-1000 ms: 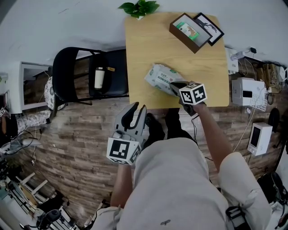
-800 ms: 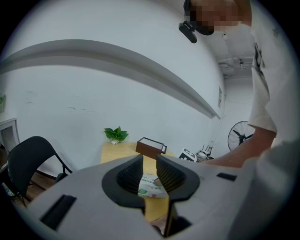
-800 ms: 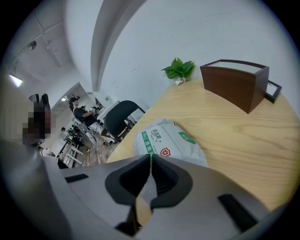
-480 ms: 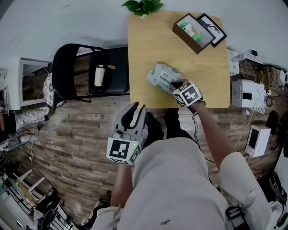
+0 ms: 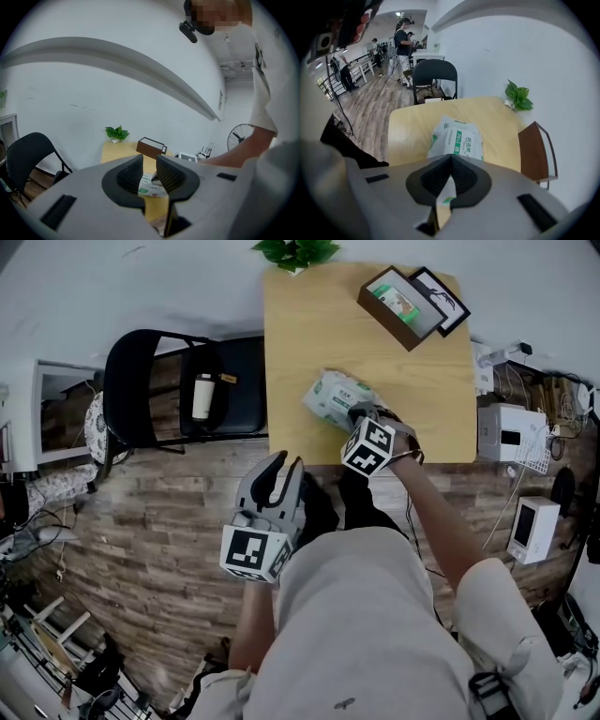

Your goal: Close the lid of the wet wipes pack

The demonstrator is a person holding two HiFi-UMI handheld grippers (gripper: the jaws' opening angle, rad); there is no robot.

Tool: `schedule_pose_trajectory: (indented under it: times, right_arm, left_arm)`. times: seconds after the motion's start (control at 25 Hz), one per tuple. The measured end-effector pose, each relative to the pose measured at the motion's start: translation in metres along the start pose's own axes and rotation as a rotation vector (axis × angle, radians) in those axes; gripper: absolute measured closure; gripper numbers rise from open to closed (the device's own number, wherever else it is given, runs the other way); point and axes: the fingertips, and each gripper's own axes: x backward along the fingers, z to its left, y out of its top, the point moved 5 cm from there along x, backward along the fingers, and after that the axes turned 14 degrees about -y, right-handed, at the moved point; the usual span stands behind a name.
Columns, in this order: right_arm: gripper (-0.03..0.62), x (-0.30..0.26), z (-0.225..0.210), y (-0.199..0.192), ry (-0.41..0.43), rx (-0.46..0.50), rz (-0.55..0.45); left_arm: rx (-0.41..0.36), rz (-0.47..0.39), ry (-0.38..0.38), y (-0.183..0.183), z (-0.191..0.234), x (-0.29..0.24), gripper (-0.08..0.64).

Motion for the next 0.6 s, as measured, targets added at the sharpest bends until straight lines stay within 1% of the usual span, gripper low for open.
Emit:
schedule_pose_trajectory:
  times: [0.24,0.6]
  right_arm:
    - [0.592,-0.006,0.003,0.005,-0.009,-0.004,-0.006]
    - [0.592,-0.015,0.014,0.008,-0.05,0.072,0.017]
  left_arm:
    - [-0.004,-0.002,-0.011,0.001,0.002,0.004,0.477]
    - [-0.006,0.005,-0.028,-0.004,0.004,0.016,0.477]
